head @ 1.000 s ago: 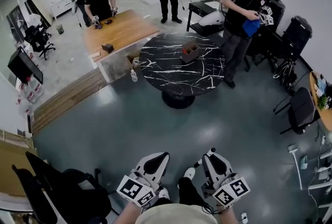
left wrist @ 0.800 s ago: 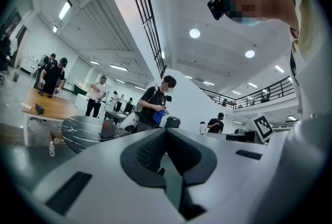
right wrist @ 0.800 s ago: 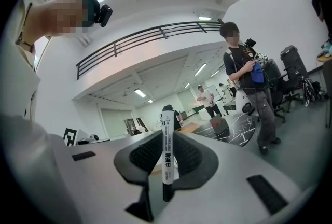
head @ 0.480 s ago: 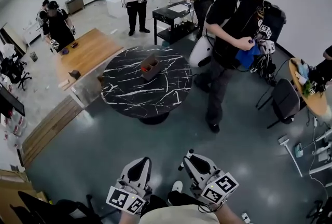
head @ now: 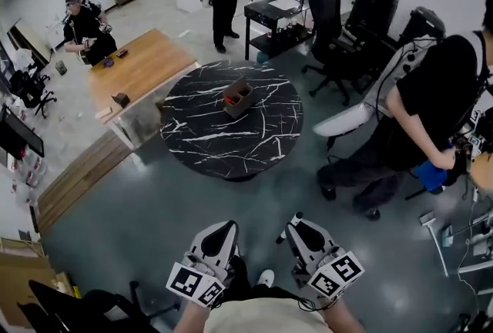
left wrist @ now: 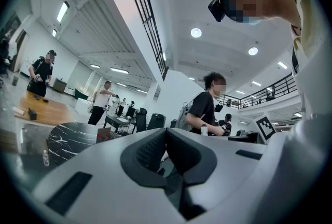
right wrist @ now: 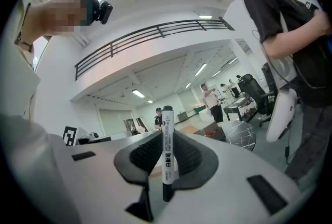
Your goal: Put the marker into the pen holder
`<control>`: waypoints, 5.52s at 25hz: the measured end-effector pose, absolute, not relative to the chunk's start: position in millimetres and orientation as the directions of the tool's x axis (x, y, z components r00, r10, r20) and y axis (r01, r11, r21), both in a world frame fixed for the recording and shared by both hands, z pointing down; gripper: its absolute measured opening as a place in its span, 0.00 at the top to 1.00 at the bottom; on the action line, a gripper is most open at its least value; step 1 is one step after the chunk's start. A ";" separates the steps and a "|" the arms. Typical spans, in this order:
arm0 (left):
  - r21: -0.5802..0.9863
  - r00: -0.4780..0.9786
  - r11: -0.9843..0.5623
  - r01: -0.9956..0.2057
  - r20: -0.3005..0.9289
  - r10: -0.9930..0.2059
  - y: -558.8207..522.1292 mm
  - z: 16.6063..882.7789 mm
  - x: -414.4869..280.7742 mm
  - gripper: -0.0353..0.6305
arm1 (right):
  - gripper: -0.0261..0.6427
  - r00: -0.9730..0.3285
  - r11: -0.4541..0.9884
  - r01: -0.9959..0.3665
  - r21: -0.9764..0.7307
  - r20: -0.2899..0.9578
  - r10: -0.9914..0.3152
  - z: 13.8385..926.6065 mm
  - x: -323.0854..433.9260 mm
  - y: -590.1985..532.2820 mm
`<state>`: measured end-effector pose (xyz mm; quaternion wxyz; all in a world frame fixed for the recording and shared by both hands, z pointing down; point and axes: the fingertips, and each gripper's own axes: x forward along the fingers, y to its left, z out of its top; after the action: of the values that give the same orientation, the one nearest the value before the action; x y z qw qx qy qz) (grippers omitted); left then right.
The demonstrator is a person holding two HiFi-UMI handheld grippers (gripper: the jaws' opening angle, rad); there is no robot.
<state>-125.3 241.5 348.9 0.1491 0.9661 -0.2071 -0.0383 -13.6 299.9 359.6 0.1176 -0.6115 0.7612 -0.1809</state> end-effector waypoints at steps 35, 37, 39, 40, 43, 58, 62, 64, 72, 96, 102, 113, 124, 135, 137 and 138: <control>0.295 0.940 -0.894 -0.338 0.059 -0.336 -60.5 375.7 -5.5 0.93 | 0.86 -0.133 0.089 -0.896 -0.435 0.072 -0.988 373.7 103.3 2.3; 0.289 0.932 -0.887 -0.359 0.066 -0.355 -71.7 378.0 13.4 0.93 | 0.86 -0.154 0.108 -0.891 -0.441 0.068 -0.986 375.0 124.2 -10.3; 0.285 0.922 -0.878 -0.386 0.076 -0.380 -82.2 380.2 30.7 0.93 | 0.86 -0.172 0.125 -0.886 -0.446 0.066 -0.983 375.6 146.0 -21.3; 0.286 0.916 -0.871 -0.400 0.081 -0.394 -86.8 380.5 38.1 0.93 | 0.86 -0.180 0.133 -0.884 -0.448 0.064 -0.982 375.5 156.8 -26.4; 0.289 0.897 -0.851 -0.439 0.084 -0.434 -97.2 378.6 54.8 0.93 | 0.86 -0.208 0.161 -0.880 -0.447 0.056 -0.977 373.0 183.9 -42.5; 0.261 0.877 -0.841 -0.475 0.057 -0.478 -163.8 374.8 110.3 0.93 | 0.86 -0.272 0.226 -0.875 -0.428 0.049 -0.961 373.9 229.7 -124.5; 0.305 0.884 -0.836 -0.456 0.047 -0.465 -198.4 388.9 110.7 0.93 | 0.86 -0.264 0.214 -0.897 -0.386 0.079 -0.961 372.2 224.8 -158.3; 0.318 0.890 -0.839 -0.441 0.037 -0.454 -215.6 393.2 108.6 0.93 | 0.86 -0.259 0.209 -0.909 -0.361 0.094 -0.961 372.1 220.4 -177.5; 0.351 0.889 -0.827 -0.440 0.040 -0.456 -273.8 411.3 89.1 0.93 | 0.86 -0.253 0.214 -0.937 -0.276 0.113 -0.961 378.3 199.4 -254.4; 0.383 0.699 -0.611 -0.693 0.146 -0.701 -327.5 476.8 117.7 0.93 | 0.86 -0.486 0.478 -0.874 -0.089 0.109 -0.867 493.6 214.0 -387.2; 0.382 0.653 -0.558 -0.737 0.185 -0.735 -325.6 490.5 111.8 0.93 | 0.86 -0.520 0.515 -0.854 -0.072 0.136 -0.843 537.5 206.3 -405.3; 0.413 0.638 -0.521 -0.747 0.226 -0.736 -326.1 531.1 124.2 0.93 | 0.86 -0.537 0.532 -0.843 -0.078 0.116 -0.835 587.5 193.5 -406.6; 0.442 0.636 -0.493 -0.749 0.271 -0.723 -310.7 555.9 126.0 0.93 | 0.86 -0.539 0.536 -0.842 -0.055 0.114 -0.835 608.6 189.3 -408.4; 0.444 0.653 -0.512 -0.735 0.262 -0.710 -313.8 555.0 130.0 0.93 | 0.86 -0.530 0.522 -0.848 -0.090 0.149 -0.835 605.1 193.6 -402.3; 0.436 0.655 -0.518 -0.736 0.262 -0.709 -314.6 553.9 130.5 0.93 | 0.86 -0.521 0.511 -0.853 -0.102 0.143 -0.842 597.3 196.1 -401.6; 0.432 0.656 -0.522 -0.736 0.262 -0.708 -314.7 552.4 131.0 0.93 | 0.86 -0.518 0.507 -0.855 -0.109 0.139 -0.844 592.1 197.2 -400.5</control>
<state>131.0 -314.7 552.4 0.2605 0.8719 -0.4139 0.0265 197.2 -400.5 592.1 -0.0341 -0.4897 0.8673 -0.0819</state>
